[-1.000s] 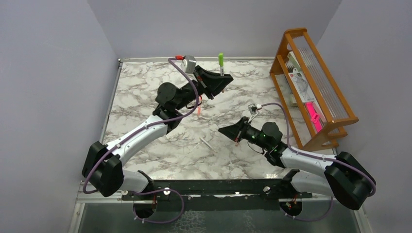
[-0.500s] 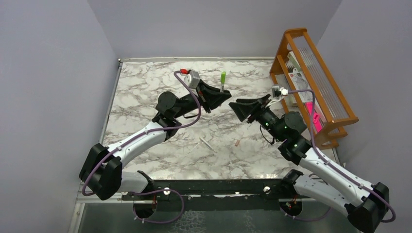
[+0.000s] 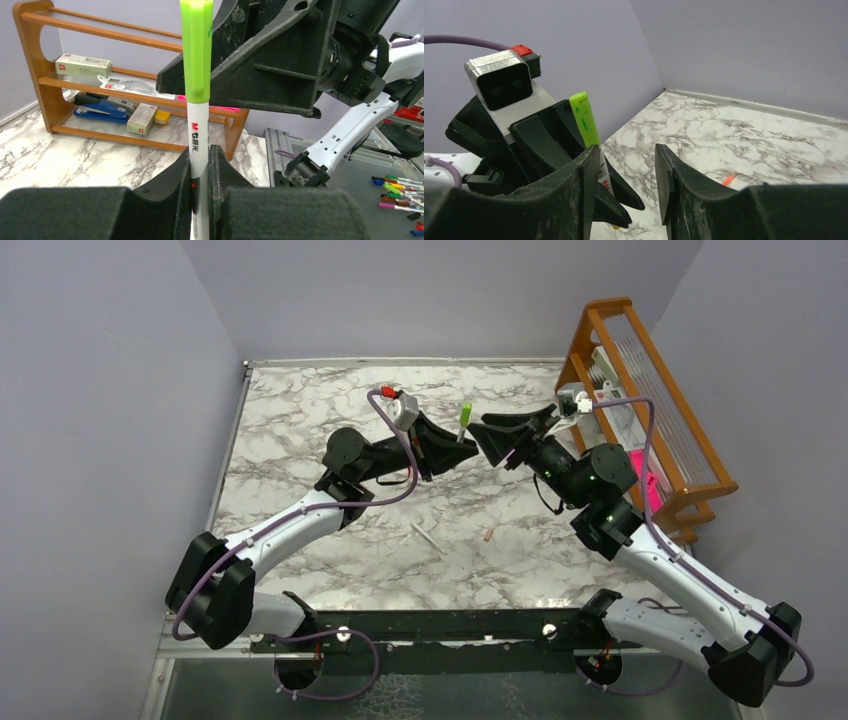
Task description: Insert the pens into the pen caps
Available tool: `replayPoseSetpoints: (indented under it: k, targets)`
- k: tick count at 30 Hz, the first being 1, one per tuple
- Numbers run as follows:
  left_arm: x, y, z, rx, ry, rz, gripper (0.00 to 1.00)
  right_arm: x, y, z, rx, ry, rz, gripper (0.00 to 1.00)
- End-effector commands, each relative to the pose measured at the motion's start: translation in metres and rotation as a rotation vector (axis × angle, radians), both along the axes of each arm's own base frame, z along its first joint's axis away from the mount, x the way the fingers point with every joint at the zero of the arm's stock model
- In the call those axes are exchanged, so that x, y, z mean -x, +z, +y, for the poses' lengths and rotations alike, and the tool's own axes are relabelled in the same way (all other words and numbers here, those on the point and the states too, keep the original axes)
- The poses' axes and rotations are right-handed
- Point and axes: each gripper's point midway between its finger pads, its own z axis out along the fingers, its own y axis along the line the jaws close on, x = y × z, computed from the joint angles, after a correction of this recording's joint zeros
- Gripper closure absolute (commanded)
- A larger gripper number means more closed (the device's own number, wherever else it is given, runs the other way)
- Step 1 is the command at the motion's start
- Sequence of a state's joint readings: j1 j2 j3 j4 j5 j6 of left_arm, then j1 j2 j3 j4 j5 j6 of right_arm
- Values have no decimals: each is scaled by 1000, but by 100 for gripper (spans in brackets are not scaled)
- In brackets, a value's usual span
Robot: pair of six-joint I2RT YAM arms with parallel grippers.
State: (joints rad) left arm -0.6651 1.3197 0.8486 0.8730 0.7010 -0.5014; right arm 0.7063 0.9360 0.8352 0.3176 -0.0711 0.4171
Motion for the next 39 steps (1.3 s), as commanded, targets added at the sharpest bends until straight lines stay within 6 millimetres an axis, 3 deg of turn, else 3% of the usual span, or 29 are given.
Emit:
replayPoseSetpoints:
  k: [1,14,21,26,34,37,39]
  targets:
    - [14,6,-5,-5,-86,-59,100,7,21,12,-14,73,-61,56]
    - [8,1,-9,-11,-84,-29,100,19,42,11,-38,110,-103,57]
    - [15,-2,-12,-27,-140,-28,100,16,44,6,-39,80,-99,61]
    - [20,-2,-12,-28,-152,-30,100,12,35,11,-32,90,-76,74]
    - [18,0,-13,-25,-149,-29,100,11,22,13,-19,95,-38,76]
    - [17,0,-14,-25,-151,-23,100,10,18,13,-9,90,-28,85]
    - [17,2,-14,-22,-150,-24,100,8,14,12,-1,80,-11,98]
